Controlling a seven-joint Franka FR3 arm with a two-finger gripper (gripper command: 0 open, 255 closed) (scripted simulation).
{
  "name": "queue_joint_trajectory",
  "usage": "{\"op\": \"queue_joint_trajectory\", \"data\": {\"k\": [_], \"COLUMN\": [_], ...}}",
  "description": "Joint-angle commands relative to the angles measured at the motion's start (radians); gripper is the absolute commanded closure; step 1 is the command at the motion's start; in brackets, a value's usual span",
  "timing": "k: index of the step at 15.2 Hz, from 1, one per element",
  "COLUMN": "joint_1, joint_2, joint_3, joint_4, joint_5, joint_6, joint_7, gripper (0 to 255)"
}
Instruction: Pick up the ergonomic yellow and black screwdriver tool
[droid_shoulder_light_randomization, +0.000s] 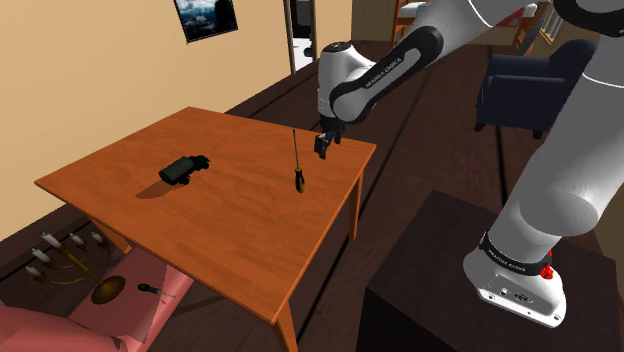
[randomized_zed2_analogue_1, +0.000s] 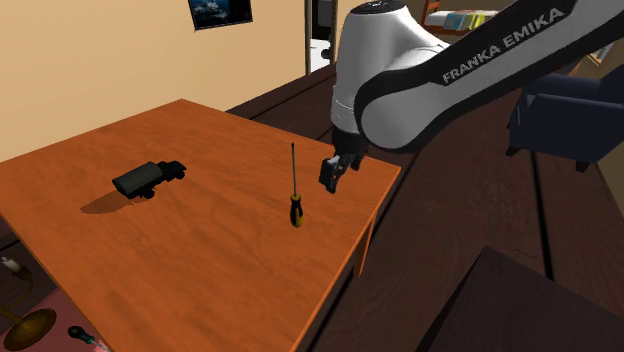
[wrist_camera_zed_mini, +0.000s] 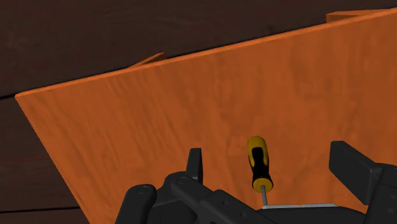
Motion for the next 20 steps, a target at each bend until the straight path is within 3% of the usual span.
{"op": "queue_joint_trajectory", "data": {"k": [1, 12, 20], "joint_1": [0.003, 0.044, 0.057], "joint_2": [0.077, 0.470, 0.546], "joint_3": [0.002, -0.023, -0.042], "joint_4": [0.044, 0.374, 0.379], "joint_5": [-0.019, -0.095, -0.116], "joint_6": [0.050, 0.197, 0.268], "joint_7": [0.023, 0.106, 0.131], "gripper": [0, 0, 0]}}
